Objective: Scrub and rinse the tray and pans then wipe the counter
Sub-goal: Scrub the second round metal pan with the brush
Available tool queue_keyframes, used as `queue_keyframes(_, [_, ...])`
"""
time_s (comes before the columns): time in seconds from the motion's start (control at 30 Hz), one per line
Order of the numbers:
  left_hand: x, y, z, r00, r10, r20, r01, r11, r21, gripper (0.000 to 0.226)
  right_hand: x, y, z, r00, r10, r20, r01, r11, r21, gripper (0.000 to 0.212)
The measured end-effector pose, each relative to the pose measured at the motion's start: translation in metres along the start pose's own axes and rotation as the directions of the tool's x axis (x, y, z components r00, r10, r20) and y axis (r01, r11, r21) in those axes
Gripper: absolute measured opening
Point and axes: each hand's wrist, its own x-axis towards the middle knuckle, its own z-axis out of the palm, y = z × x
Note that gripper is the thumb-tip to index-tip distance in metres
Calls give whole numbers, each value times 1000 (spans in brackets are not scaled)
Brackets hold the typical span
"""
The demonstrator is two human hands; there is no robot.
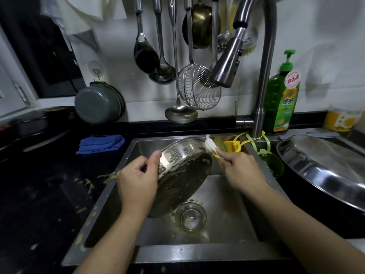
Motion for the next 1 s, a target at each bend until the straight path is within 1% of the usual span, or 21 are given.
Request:
queue_keyframes(0.03, [1,1,-2,1000,-16,-19,15,999,-41,60,1,5,-1,999,45,-1,-45,999,-20,39])
queue_keyframes(0.07, [2,2,-3,999,-42,-34,40,996,-75,60,-1,4,-2,999,44,-2,-44,999,25,40])
queue_keyframes(0.13, [4,1,-1,996,-81,-40,76,991,-109,61,-15,-11,-2,997,-81,-17,83,976,203,41])
queue_keyframes(0.17, [3,0,0,996,-76,-35,73,992,-101,61,-23,-18,1,987,-160,-21,161,956,247,43])
queue_keyframes(0.2, [3,0,1,998,-66,-25,63,994,-92,61,-25,-19,4,979,-202,-27,203,951,235,43])
queue_keyframes(0.23, [2,-1,1,998,-60,-18,58,994,-92,61,-21,-16,6,980,-194,-37,198,961,192,43])
queue_keyframes(0.33, [3,0,-3,995,-90,-48,82,987,-139,60,-1,2,0,999,21,-26,-21,1000,6,40])
queue_keyframes(0.37, [4,1,-4,992,-109,-59,98,982,-164,60,-1,4,-2,998,58,-26,-57,998,6,40])
queue_keyframes(0.43, [5,2,-3,991,-124,-58,112,978,-178,60,-10,-5,-3,999,-12,-44,18,989,146,42])
queue_keyframes(0.5, [4,2,0,992,-119,-41,111,982,-151,61,-26,-19,2,983,-176,-54,184,945,268,44])
queue_keyframes(0.53, [3,2,1,992,-124,-28,119,983,-140,62,-27,-20,4,976,-213,-54,219,939,265,44])
queue_keyframes(0.57, [2,1,1,990,-137,-20,133,982,-136,62,-22,-18,5,980,-191,-54,199,952,234,44])
queue_keyframes(0.67, [5,-3,-1,975,-218,-49,205,958,-202,63,-8,-5,0,996,-47,-80,44,998,-38,47])
queue_keyframes(0.7, [7,-4,-1,967,-249,-59,230,946,-229,63,-8,-3,-1,995,-42,-95,36,998,-57,50])
queue_keyframes(0.73, [8,-5,0,960,-275,-60,252,934,-252,63,-12,-6,0,992,-79,-102,78,997,-12,52])
queue_keyframes(0.8, [9,-5,4,950,-310,-38,289,920,-266,63,-26,-20,7,963,-259,-80,266,959,94,54])
queue_keyframes(0.83, [8,-5,6,945,-326,-22,309,915,-260,62,-31,-25,12,942,-327,-79,334,937,101,53])
queue_keyframes(0.87, [7,-5,7,938,-348,-10,334,907,-257,62,-30,-24,15,934,-348,-85,354,932,80,53])
queue_keyframes(0.9, [7,-5,8,928,-372,-4,358,896,-262,62,-22,-19,14,946,-307,-104,313,948,49,52])
queue_keyframes(0.97, [9,-7,7,899,-437,-7,412,852,-324,54,-9,-7,9,984,-126,-127,121,992,-43,53])
queue_keyframes(1.0, [10,-7,7,883,-470,-6,436,823,-364,49,-8,-3,9,988,-91,-122,80,993,-90,53])
